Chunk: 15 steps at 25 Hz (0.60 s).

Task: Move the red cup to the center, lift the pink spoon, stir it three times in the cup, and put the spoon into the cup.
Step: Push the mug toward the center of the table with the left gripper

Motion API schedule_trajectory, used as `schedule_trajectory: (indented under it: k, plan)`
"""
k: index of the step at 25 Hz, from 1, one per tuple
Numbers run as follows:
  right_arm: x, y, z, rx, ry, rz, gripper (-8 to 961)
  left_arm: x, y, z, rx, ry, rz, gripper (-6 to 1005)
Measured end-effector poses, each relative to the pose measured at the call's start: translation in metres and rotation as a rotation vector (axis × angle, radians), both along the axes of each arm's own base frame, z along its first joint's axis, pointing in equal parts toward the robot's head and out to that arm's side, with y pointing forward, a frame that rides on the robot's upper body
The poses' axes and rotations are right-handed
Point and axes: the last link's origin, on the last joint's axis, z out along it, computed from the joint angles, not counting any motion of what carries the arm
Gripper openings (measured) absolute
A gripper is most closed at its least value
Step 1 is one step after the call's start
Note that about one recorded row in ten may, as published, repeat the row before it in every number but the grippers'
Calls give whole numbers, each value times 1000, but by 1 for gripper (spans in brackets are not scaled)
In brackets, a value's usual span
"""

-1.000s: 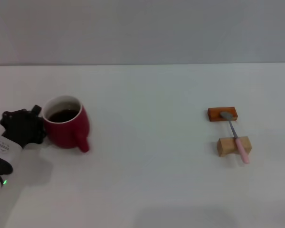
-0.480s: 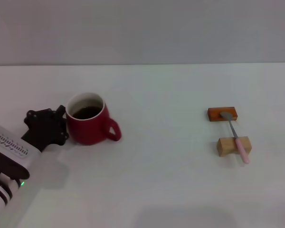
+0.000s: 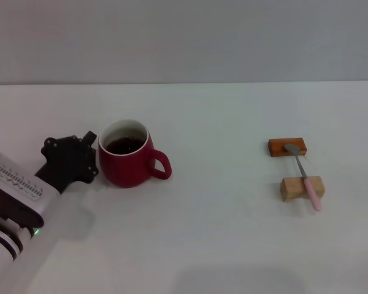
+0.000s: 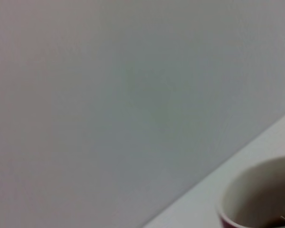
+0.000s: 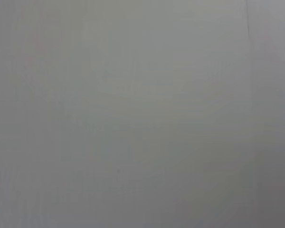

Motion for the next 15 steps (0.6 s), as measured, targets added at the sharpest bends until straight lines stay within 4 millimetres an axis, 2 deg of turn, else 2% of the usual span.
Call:
schedule_trajectory:
  k: [6, 15]
  plan:
    - [1, -3, 1, 6, -1, -3, 575, 1, 24, 13, 26, 66, -11, 46]
    - [1, -4, 1, 9, -2, -4, 575, 2, 41, 14, 2, 180, -12, 53]
